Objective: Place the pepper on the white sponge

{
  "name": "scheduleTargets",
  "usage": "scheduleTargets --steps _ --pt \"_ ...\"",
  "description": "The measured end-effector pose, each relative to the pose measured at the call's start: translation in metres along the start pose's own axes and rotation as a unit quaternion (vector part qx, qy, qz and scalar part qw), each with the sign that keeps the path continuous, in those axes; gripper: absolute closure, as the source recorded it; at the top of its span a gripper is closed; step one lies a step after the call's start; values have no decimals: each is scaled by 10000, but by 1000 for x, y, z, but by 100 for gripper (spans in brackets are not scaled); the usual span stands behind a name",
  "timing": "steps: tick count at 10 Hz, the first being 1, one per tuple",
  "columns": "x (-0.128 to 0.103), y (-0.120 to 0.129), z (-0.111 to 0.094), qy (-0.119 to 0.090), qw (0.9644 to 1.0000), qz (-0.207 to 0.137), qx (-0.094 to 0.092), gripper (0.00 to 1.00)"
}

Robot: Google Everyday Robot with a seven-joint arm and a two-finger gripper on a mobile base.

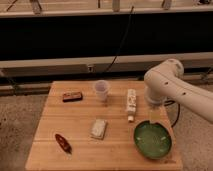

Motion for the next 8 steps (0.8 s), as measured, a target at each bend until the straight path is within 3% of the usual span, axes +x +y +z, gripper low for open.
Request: scheduleTargets --steps 4,8 --pt "-39 -2 0 141 9984 -540 53 20" --pt "-69 -2 1 235 9940 -1065 96 20"
